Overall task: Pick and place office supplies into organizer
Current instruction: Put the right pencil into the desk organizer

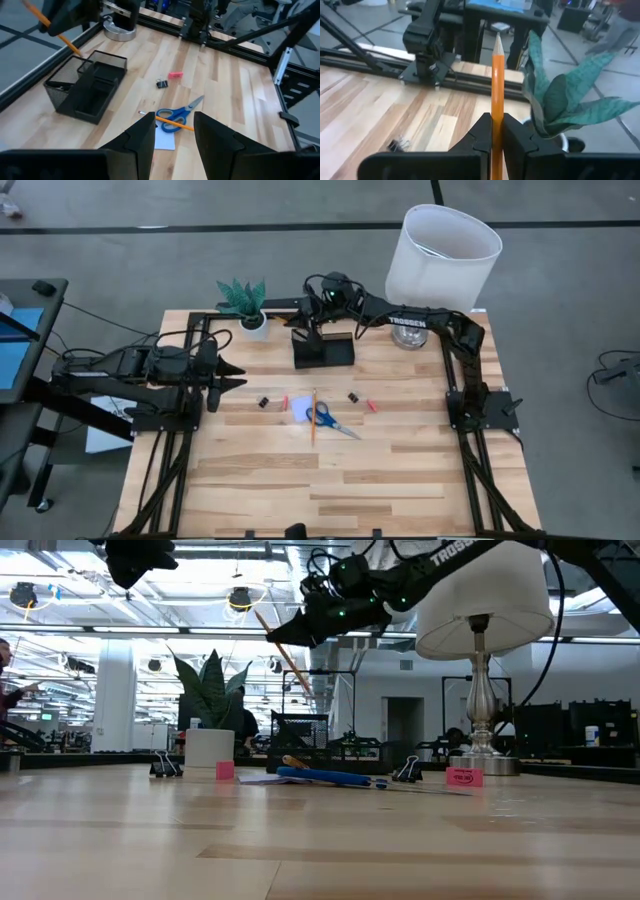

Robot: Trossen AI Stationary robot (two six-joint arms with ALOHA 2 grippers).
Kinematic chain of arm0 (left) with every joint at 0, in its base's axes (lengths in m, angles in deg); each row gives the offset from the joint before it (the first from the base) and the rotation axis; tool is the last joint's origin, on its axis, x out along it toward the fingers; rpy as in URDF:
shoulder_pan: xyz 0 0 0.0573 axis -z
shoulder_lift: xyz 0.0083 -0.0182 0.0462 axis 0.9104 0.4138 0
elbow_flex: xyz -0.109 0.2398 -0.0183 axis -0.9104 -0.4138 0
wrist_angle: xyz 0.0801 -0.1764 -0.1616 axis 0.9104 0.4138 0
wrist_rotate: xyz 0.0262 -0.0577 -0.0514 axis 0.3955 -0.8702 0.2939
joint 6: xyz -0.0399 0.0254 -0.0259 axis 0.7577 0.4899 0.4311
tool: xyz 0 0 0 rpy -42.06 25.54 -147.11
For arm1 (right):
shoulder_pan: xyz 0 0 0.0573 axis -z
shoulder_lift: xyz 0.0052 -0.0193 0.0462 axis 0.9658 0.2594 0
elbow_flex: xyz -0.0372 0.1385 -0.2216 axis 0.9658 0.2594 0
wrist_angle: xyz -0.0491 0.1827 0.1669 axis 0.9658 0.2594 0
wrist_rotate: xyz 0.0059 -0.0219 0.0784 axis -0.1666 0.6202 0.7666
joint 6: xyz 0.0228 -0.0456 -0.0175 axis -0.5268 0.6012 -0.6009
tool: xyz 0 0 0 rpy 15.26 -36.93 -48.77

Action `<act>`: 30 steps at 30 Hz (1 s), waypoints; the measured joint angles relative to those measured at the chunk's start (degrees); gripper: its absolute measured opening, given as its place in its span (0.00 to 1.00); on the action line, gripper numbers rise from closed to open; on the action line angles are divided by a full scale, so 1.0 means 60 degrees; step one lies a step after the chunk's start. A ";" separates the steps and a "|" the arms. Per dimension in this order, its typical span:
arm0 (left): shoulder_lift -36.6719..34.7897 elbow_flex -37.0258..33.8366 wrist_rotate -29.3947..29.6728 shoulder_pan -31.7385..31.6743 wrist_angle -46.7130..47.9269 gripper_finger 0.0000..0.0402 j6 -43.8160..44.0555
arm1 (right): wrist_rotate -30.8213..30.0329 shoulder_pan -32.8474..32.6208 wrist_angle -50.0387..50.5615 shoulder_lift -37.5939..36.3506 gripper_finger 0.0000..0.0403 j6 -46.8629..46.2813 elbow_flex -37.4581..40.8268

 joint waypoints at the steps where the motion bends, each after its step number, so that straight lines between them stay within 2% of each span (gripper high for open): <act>1: -0.0002 0.0000 0.0071 0.0000 0.0001 0.31 0.0018 | 0.0004 0.0015 -0.0194 0.0000 0.05 -0.0043 0.0134; 16: 0.0002 0.0000 0.0253 0.0000 0.0001 0.31 0.0021 | 0.0302 0.0204 -0.0740 0.0101 0.05 -0.0284 0.0275; 22: 0.0002 0.0000 0.0273 -0.0001 0.0005 0.31 0.0181 | 0.0776 0.0277 -0.2005 0.0987 0.05 -0.1499 0.0289; 30: -0.0002 0.0000 0.0277 -0.0001 0.0100 0.31 0.0232 | 0.0952 0.0468 -0.1894 0.1046 0.05 -0.1787 0.0256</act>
